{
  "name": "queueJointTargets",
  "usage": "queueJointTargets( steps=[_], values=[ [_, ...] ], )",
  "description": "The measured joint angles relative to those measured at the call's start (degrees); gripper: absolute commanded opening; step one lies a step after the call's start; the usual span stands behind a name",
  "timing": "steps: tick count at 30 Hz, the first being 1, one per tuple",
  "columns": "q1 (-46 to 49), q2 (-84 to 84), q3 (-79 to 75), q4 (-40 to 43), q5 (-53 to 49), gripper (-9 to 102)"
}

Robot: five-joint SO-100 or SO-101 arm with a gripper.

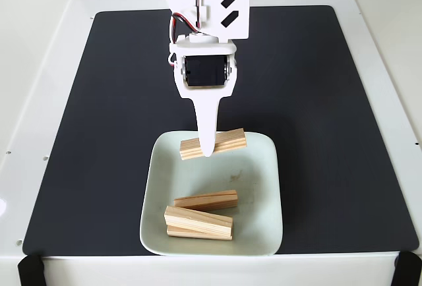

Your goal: Pick up the wooden block and place them on the plate.

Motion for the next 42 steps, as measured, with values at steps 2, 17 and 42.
queueJointTargets(
  steps=[2, 17, 42],
  values=[
    [0.0, 1.6, 2.3, -1.9, 0.0, -1],
    [0.3, 3.1, 3.6, -3.6, 0.0, 3],
    [1.0, 4.1, 4.7, -3.6, 0.0, 16]
  ],
)
